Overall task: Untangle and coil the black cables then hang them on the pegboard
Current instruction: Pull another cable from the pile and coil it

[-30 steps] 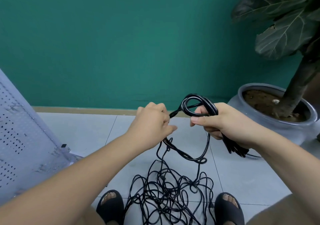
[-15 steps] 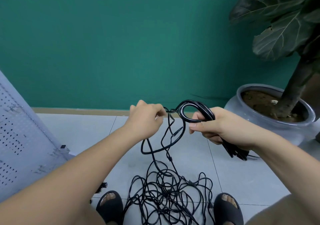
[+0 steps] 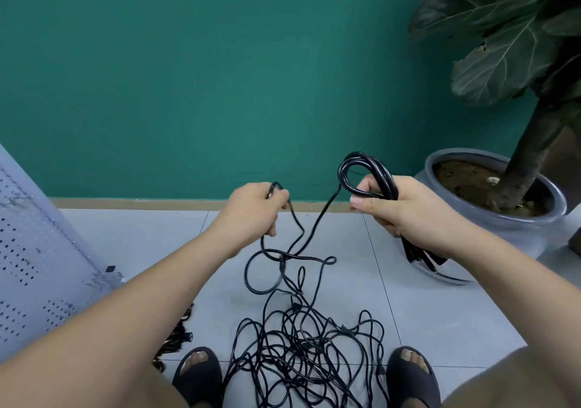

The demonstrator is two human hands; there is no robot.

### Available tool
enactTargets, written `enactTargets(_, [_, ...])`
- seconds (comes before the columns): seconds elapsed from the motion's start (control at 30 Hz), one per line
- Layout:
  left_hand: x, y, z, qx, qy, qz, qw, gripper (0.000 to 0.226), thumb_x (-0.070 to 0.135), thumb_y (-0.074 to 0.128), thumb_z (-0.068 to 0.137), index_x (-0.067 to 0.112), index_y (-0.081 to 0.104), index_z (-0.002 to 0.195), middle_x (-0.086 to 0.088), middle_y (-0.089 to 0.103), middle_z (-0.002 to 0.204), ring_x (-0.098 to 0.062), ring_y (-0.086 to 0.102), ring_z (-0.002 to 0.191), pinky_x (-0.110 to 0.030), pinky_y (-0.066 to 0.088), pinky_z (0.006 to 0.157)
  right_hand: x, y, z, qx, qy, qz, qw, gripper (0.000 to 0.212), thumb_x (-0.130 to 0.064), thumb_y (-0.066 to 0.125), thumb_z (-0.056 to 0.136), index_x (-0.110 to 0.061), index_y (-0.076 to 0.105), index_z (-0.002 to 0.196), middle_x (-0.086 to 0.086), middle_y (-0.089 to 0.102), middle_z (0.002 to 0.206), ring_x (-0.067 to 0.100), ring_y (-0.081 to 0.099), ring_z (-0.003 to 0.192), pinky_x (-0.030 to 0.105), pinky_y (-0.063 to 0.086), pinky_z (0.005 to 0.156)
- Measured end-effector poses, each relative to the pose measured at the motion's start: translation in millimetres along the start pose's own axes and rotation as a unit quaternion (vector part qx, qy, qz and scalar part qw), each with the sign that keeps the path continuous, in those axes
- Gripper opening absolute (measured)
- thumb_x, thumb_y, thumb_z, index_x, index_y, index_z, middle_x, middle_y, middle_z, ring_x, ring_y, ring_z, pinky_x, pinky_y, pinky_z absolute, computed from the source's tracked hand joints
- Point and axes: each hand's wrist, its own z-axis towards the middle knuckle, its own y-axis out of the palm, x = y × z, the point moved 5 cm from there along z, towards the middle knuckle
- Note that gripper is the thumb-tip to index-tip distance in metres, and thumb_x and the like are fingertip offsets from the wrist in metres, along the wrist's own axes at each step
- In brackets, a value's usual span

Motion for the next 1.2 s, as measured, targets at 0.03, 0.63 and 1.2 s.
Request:
enactTargets(0.03, [-2.4, -7.2, 2.7, 0.014, -0.003, 0.049, 0.999, 0.033, 0.037, 0.051, 0.105, 0.01, 0.068, 0.096, -0.005, 0.072, 0.061, -0.013, 0.07, 0.055, -0.036, 0.05, 0.065, 0.4, 0.0, -0.3, 0.002, -0.002, -0.005, 1.0, 0.021, -0.028, 0.07, 0.104, -0.015, 0.065, 0.089, -0.006, 0.041, 0.057, 0.015, 0.032, 0.053, 0.031, 0.028, 0.058])
enactTargets(0.63, [7.9, 47.2, -6.6, -0.111, 0.128, -0.036, 0.985, 0.056, 0.035, 0.067, 0.104, 0.037, 0.041, 0.154, 0.019, 0.052, 0.154, 0.001, 0.049, 0.141, -0.027, 0.039, 0.116, -13.8, 17.2, 2.3, 0.028, -0.059, -0.018, 0.998, 0.016, -0.026, 0.071, 0.104, -0.014, 0.068, 0.093, -0.016, 0.047, 0.056, 0.004, 0.039, 0.053, 0.024, 0.033, 0.059])
enactTargets(1.2, [69.2, 30.6, -20.6, -0.073, 0.117, -0.297, 0.945, 0.051, 0.066, 0.054, 0.102, 0.016, 0.058, 0.103, 0.011, 0.047, 0.073, -0.013, 0.043, 0.07, -0.024, 0.04, 0.063, -9.6, 33.1, 9.4, 0.062, -0.062, 0.04, 0.995, 0.021, -0.026, 0.07, 0.104, -0.015, 0.062, 0.088, -0.015, 0.055, 0.061, 0.004, 0.048, 0.056, 0.03, 0.038, 0.063])
